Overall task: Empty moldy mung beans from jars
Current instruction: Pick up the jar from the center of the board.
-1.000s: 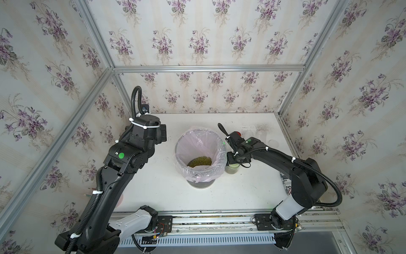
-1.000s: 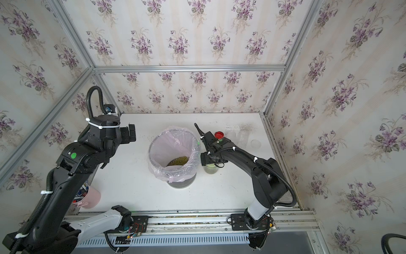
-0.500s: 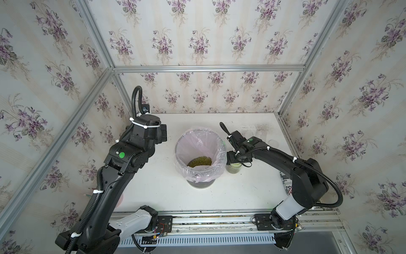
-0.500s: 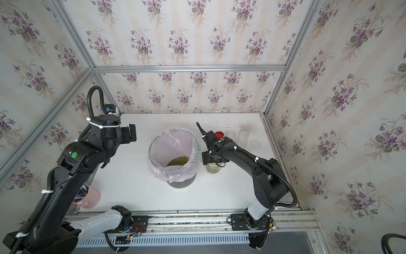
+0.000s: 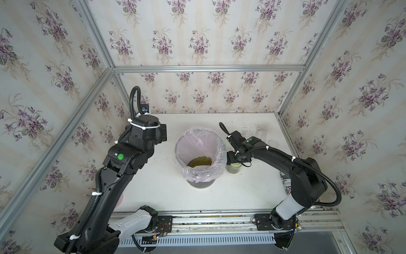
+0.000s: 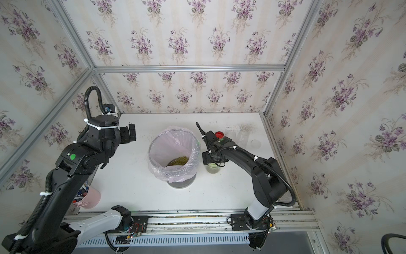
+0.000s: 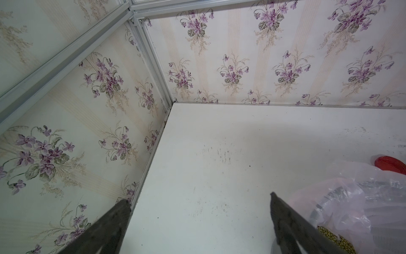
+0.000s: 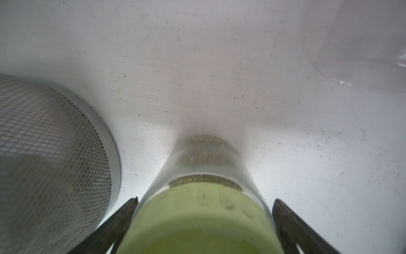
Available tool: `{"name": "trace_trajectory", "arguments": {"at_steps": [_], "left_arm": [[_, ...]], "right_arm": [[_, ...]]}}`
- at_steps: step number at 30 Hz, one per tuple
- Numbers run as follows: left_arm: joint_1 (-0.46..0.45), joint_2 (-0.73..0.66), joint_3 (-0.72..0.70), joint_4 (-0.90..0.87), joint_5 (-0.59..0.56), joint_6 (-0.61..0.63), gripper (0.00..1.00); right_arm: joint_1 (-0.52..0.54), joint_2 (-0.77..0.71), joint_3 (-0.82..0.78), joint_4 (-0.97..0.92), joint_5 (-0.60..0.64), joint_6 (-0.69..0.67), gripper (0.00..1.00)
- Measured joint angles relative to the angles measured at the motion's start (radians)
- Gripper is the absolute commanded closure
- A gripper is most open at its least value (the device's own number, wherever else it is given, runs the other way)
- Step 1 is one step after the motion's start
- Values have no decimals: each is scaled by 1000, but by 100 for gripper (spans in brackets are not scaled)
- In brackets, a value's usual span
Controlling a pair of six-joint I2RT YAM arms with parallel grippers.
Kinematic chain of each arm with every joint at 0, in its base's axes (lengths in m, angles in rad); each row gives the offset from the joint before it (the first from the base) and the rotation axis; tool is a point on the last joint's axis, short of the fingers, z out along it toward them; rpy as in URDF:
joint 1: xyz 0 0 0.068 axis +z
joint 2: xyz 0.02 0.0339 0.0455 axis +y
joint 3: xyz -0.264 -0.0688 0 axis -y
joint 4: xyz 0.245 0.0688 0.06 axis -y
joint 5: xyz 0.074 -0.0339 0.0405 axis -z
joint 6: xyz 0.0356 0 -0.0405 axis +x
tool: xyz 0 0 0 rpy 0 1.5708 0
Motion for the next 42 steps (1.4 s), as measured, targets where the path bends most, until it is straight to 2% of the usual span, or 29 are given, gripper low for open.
{"name": "trace_trajectory", "arguments": {"at_steps": [13, 26, 31, 42], "left_arm": [[0, -5, -3, 0, 5, 0, 0], [1, 0, 33, 0, 6, 16, 0], [2, 13, 95, 2, 24, 42, 0], [1, 11, 148, 2, 156, 126, 0]], "right_arm": [[0, -5, -11, -14, -6, -4, 8], [0, -32, -12, -32, -34, -3, 37], [0, -79, 18, -67, -44, -3, 39], [-35, -159, 164, -177, -31, -4, 41]]}}
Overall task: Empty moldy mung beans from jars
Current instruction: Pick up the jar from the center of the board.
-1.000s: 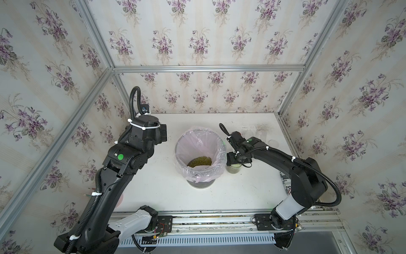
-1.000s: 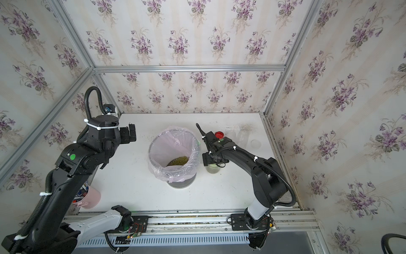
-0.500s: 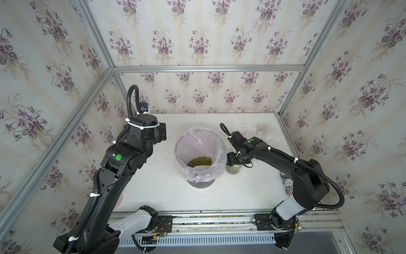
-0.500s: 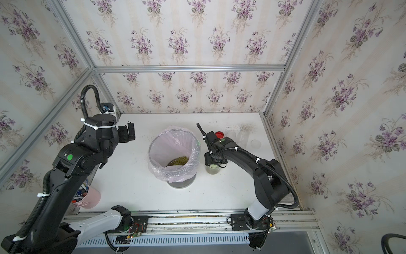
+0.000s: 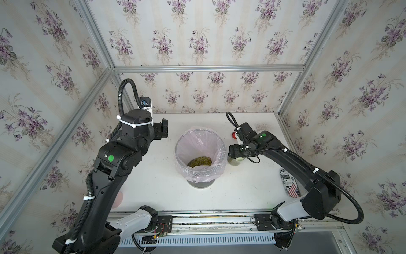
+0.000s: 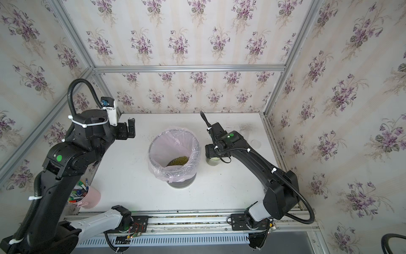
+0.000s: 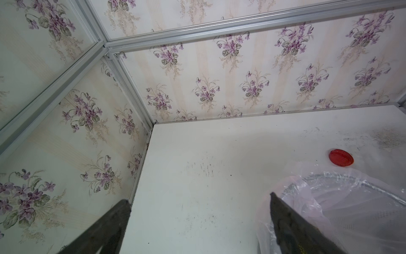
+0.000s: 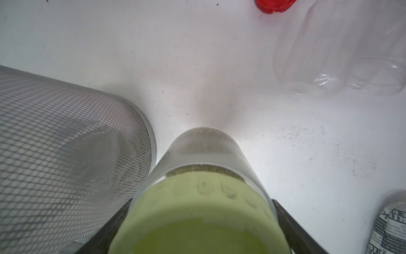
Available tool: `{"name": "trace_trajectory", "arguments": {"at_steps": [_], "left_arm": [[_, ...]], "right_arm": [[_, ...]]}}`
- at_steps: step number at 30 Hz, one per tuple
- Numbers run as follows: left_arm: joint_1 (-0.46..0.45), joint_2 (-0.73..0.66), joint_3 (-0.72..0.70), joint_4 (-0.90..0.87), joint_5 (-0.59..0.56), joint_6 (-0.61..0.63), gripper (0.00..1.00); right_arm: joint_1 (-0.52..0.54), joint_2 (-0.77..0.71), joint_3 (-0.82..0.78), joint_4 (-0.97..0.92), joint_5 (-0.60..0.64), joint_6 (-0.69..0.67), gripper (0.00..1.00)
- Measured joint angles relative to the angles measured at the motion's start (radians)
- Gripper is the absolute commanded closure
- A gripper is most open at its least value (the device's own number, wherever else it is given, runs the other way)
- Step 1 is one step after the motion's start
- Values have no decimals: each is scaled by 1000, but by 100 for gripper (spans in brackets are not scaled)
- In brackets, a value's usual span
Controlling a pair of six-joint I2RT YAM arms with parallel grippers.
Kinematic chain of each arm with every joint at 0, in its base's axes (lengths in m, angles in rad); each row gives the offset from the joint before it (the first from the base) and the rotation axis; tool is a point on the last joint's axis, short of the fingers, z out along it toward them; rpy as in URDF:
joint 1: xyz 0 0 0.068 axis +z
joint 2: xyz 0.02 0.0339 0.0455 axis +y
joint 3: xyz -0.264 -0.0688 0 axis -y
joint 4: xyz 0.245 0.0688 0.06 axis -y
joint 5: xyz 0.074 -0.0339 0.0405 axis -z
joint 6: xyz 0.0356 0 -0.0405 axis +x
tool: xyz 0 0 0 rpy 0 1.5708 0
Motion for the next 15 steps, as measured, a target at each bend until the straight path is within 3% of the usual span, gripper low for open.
{"name": "trace_trajectory", "arguments": {"at_steps": [15], "left_arm": [[0, -55, 32, 5, 197, 109, 0]], "right_arm": [[-88, -14, 305, -110, -10, -5, 42]]}}
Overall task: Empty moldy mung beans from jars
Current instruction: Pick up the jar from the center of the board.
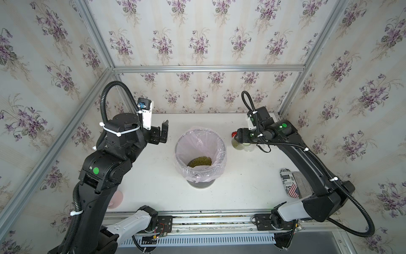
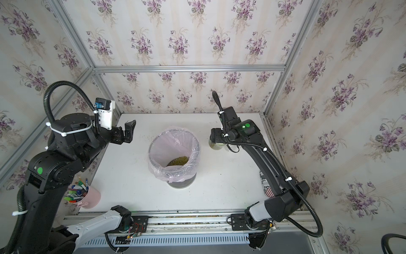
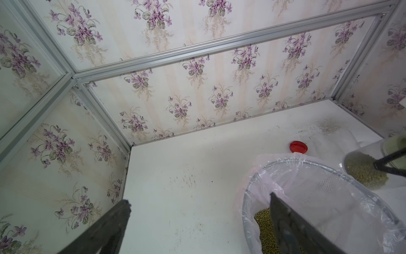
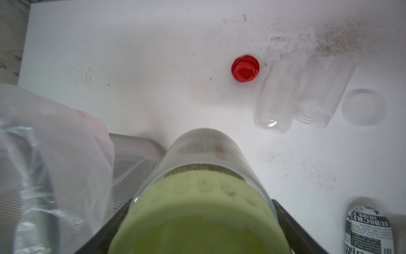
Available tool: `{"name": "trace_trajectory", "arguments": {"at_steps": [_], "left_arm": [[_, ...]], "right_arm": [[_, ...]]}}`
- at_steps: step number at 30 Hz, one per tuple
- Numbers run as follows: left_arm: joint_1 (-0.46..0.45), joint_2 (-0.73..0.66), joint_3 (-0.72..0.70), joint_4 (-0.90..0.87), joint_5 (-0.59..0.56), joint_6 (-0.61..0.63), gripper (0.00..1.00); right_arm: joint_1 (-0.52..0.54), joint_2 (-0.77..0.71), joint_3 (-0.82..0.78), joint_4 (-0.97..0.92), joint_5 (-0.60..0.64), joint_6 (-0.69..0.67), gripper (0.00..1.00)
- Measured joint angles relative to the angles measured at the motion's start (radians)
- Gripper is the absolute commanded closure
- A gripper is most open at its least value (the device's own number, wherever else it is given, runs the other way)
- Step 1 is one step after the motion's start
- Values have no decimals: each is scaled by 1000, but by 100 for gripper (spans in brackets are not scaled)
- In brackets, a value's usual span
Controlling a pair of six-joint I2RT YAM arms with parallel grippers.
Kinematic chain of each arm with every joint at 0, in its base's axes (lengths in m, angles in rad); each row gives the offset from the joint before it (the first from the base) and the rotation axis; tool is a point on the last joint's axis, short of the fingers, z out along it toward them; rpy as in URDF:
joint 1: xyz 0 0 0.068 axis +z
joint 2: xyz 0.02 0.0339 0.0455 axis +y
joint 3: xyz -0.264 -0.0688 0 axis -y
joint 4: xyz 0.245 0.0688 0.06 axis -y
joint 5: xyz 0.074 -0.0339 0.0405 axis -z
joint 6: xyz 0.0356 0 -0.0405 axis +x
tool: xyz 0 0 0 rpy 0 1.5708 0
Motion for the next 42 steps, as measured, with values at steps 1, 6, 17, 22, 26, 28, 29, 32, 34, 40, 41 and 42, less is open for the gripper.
{"name": "trace_trajectory", "arguments": {"at_steps": [1, 6, 17, 22, 26, 28, 29, 32, 34, 40, 41, 42], "left_arm": [[0, 0, -3, 3, 9, 9, 0], [0, 6, -18, 22, 96, 67, 0], [-2, -37, -160, 128, 316, 206, 0], [-5, -69, -209, 192, 439, 275, 0], [-15, -82, -244, 217, 508, 335, 0], [-21, -90, -261, 225, 534, 371, 0], [-24, -94, -268, 227, 544, 390, 0], [-31, -100, -282, 230, 564, 446, 0], [-34, -102, -291, 233, 579, 487, 0], [-50, -102, -318, 236, 600, 592, 0], [-53, -100, -320, 236, 600, 605, 0], [-58, -95, -321, 236, 600, 620, 1]], "right_arm": [[-2, 6, 28, -6, 2, 0, 42], [-3, 40, 181, -38, -1, -3, 43], [-3, 97, 449, -119, -68, -26, 44], [-3, 118, 529, -127, -138, -34, 45], [-2, 140, 578, -131, -205, -43, 46], [6, 147, 593, -131, -238, -43, 46], [12, 150, 599, -131, -249, -42, 46], [42, 161, 625, -131, -284, -42, 47], [81, 166, 633, -130, -298, -39, 47], [156, 170, 637, -130, -352, -27, 48], [163, 170, 637, -130, -354, -27, 48], [171, 170, 637, -129, -357, -27, 48]]}}
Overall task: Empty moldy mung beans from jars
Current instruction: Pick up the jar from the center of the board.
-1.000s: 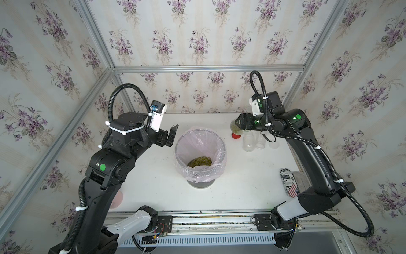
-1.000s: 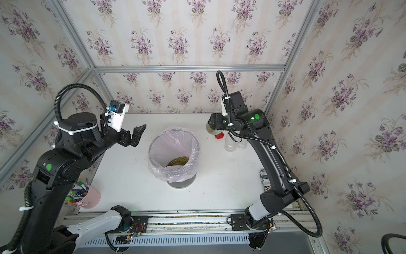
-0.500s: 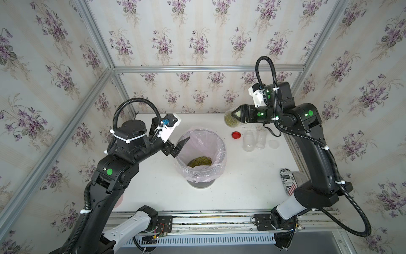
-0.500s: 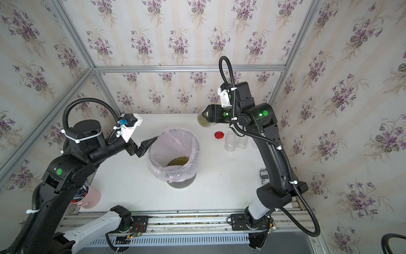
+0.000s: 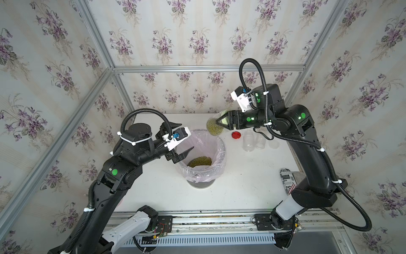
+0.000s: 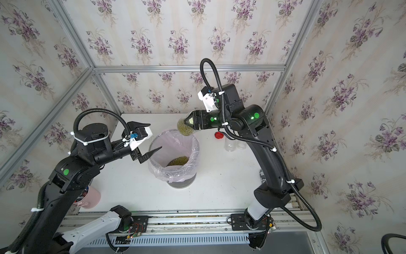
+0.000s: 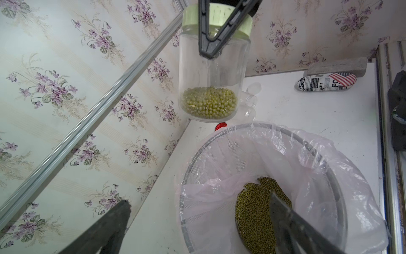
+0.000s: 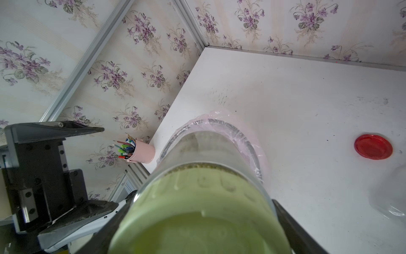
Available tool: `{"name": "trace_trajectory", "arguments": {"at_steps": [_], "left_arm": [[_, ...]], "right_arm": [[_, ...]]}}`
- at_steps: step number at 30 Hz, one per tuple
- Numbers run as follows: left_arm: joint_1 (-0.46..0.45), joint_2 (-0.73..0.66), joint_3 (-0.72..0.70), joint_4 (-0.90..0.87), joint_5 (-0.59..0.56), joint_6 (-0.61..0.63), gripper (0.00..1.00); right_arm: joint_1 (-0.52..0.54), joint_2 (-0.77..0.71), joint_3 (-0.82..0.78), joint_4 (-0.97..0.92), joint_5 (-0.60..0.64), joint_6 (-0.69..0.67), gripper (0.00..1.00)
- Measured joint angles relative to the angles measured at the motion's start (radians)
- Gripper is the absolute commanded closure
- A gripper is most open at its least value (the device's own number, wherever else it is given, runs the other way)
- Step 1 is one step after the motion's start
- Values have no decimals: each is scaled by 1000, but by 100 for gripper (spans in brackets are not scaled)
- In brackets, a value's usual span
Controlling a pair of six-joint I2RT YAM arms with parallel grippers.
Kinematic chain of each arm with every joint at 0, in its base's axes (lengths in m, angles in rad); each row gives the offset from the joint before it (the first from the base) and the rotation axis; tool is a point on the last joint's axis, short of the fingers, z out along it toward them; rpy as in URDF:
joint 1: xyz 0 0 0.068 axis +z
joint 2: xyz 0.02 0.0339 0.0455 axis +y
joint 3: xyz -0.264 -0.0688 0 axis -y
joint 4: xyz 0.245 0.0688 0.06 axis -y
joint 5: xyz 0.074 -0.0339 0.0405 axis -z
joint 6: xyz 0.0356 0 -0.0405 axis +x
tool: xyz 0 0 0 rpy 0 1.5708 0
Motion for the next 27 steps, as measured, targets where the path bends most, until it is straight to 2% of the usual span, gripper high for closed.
{"name": "trace_trajectory", "arguments": {"at_steps": [13, 27], "left_arm": [[-41, 40, -14, 46, 11, 45, 0], [-43, 42, -60, 111, 19, -13, 0]], "right_arm": [[105, 6, -20, 71, -27, 20, 51], [187, 14, -87, 179, -41, 43, 53]]}}
